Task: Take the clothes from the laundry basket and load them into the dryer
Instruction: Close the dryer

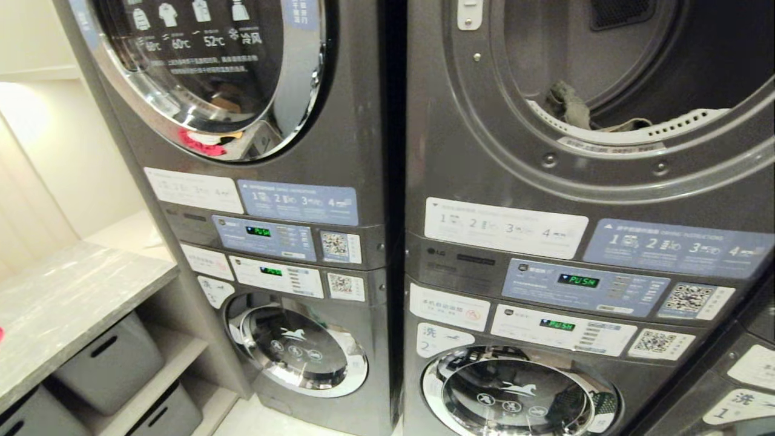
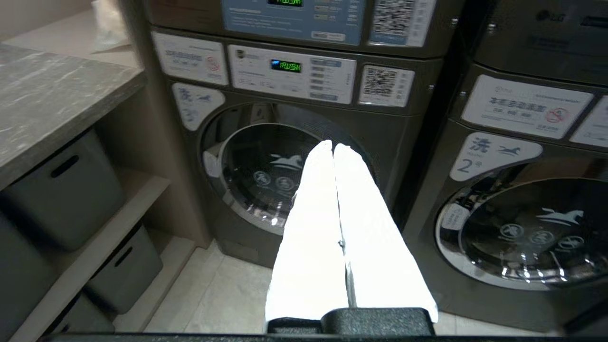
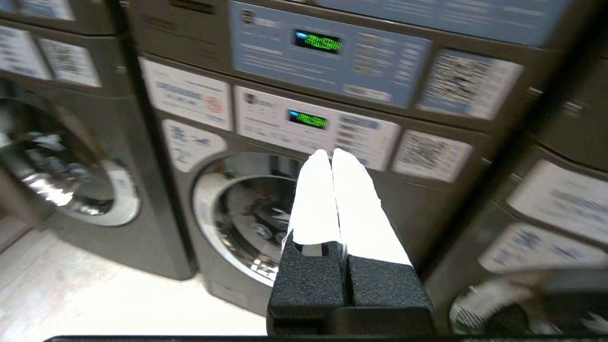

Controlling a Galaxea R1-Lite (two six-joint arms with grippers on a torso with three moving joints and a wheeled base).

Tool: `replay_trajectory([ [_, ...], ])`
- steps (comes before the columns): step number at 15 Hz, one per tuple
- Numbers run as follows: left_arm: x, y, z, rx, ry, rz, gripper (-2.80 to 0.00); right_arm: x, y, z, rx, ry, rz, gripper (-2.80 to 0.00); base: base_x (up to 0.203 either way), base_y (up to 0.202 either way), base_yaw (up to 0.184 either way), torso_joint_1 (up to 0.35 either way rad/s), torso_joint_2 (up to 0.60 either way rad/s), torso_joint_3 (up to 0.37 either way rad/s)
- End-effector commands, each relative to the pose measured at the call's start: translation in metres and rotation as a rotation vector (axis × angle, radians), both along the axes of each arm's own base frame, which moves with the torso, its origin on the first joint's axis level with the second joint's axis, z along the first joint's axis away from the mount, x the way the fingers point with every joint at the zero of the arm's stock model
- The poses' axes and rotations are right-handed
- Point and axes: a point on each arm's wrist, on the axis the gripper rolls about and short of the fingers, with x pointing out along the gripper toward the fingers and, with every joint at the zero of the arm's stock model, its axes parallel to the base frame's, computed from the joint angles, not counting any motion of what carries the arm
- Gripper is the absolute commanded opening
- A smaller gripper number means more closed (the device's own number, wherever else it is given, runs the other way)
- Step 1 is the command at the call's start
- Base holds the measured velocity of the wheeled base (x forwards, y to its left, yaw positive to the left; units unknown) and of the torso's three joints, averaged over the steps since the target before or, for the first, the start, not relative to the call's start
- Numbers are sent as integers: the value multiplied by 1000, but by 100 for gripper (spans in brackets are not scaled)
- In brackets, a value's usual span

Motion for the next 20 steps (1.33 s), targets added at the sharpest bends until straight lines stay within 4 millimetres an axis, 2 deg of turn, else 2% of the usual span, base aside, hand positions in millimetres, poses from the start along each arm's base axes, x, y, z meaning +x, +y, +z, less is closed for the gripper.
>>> replay_trajectory([
  [1,0,0,0,0,-1,1,-280,0,0,0,-4,2,2,-280,3,7,-170,0,3,10],
  [8,0,0,0,0,0,1,-280,0,0,0,0,2,2,-280,1,5,-155,2,3,3],
  [15,0,0,0,0,2,1,-280,0,0,0,-16,-1,3,-280,0,-8,1,0,0,0],
  [20,0,0,0,1,2,1,-280,0,0,0,-35,0,14,-280,0,-178,3,3,5,2],
])
